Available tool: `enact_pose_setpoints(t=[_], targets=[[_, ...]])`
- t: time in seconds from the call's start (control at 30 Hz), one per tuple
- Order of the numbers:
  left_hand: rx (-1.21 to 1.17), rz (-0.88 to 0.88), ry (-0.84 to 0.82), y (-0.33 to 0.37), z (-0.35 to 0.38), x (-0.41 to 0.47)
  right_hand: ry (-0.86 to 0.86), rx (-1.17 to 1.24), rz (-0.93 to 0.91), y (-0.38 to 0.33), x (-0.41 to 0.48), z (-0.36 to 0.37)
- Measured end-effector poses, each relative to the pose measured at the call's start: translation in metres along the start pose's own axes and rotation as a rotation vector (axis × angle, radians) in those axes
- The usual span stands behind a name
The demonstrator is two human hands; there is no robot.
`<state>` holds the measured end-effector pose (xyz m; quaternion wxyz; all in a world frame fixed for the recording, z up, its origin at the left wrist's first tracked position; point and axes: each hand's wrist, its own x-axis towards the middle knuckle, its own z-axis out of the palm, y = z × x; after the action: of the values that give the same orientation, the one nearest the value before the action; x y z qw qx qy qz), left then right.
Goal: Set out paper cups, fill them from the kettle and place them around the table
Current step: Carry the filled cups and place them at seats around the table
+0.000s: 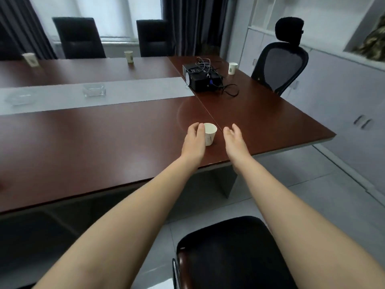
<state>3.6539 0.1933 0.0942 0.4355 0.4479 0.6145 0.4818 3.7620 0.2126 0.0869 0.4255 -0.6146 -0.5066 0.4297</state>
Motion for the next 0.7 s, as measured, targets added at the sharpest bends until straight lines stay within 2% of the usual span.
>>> enact_pose_setpoints(t=[0.23, 0.5, 0.7], targets=[[0.045, 0.023, 0.069, 0.007, -0.033, -0.12, -0.067, -0.008, -0.121, -0.011, -0.111, -0.005], [0.016, -0.003, 0.178, 0.002, -0.097, -0.243, -0.159, 0.048, -0.055, -0.028, -0.234, 0.015], [0.041, -0.018, 0.327, 0.002, -0.176, -0.33, -0.257, 0.082, -0.059, -0.057, -0.32, 0.046]])
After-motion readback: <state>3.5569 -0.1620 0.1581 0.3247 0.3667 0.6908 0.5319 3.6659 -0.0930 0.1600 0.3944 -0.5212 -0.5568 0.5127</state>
